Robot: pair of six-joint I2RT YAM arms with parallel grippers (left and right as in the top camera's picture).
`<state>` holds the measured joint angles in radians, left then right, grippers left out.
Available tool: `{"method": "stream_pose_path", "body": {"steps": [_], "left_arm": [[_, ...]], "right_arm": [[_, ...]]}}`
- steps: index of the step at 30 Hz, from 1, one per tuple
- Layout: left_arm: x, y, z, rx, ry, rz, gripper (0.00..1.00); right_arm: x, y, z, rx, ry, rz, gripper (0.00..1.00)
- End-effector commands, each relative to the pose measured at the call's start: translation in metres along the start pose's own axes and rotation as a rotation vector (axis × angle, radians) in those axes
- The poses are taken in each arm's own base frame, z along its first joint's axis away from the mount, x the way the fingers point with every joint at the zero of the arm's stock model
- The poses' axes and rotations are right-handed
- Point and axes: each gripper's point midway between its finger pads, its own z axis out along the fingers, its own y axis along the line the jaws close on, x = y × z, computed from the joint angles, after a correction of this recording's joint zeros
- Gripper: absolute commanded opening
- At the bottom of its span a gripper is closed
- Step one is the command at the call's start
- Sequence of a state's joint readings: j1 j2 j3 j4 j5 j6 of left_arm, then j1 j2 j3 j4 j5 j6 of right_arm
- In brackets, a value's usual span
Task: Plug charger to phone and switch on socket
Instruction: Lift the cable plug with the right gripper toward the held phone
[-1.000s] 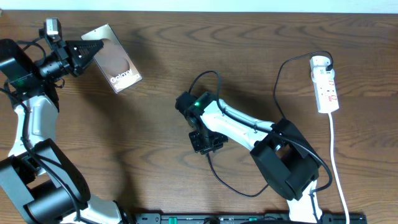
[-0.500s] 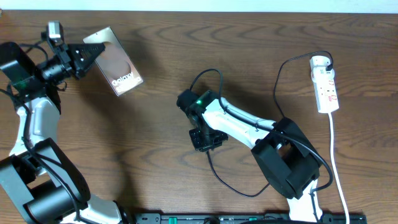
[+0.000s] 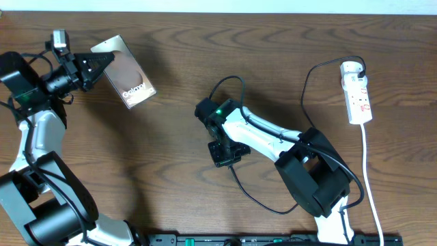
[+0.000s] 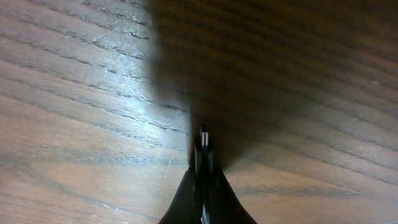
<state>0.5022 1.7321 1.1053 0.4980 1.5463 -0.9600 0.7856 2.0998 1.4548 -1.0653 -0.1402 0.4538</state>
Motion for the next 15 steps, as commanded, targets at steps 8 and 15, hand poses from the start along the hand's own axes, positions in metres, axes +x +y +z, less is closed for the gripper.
{"method": "stream_pose_path", "body": {"steps": [8, 15], "left_arm": [[0.001, -0.006, -0.003, 0.011, 0.013, 0.035, 0.07], [0.001, -0.005, -0.003, 0.011, 0.013, 0.035, 0.07]], "right_arm": [[0.001, 0.039, -0.022, -0.362, 0.061, -0.262, 0.01], [0.014, 0.069, -0.085, -0.926, -0.025, -0.591, 0.01]]}}
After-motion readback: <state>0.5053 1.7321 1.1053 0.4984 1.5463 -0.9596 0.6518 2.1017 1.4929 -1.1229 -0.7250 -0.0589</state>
